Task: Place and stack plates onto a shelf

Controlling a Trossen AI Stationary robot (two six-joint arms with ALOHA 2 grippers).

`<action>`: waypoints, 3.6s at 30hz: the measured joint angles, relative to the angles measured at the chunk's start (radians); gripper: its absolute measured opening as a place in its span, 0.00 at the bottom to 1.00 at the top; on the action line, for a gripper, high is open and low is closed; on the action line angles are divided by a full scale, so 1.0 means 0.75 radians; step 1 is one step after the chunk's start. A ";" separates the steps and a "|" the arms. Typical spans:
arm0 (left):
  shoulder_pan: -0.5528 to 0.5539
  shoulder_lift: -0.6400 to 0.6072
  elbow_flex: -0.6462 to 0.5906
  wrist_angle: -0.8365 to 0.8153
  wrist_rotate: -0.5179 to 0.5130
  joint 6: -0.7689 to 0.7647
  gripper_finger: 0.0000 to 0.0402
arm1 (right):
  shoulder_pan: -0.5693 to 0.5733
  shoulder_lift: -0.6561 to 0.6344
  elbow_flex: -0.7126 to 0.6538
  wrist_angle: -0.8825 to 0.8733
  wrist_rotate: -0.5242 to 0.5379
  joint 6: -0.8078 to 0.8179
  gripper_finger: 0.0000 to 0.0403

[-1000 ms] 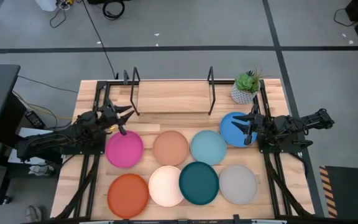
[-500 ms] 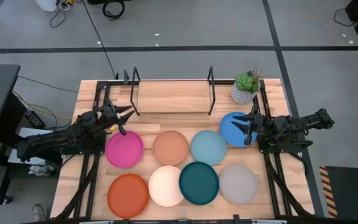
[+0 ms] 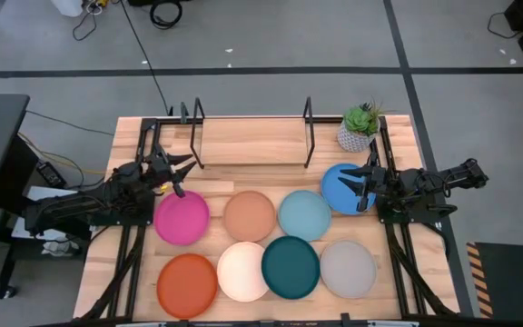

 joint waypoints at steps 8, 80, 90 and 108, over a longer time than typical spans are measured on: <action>0.000 0.000 0.000 0.000 0.000 0.000 0.31 | 0.000 0.000 0.000 0.000 0.000 0.000 0.29; -0.539 0.734 0.270 0.160 0.393 -0.326 0.33 | -0.051 1.131 0.376 0.276 -0.343 0.144 0.29; -0.865 1.207 0.483 0.064 -0.021 -0.339 0.62 | -0.051 1.274 0.447 0.253 -0.340 0.206 0.29; -0.908 1.936 1.099 -0.437 -0.046 -0.290 0.62 | -0.051 1.315 0.448 0.331 -0.339 0.175 0.29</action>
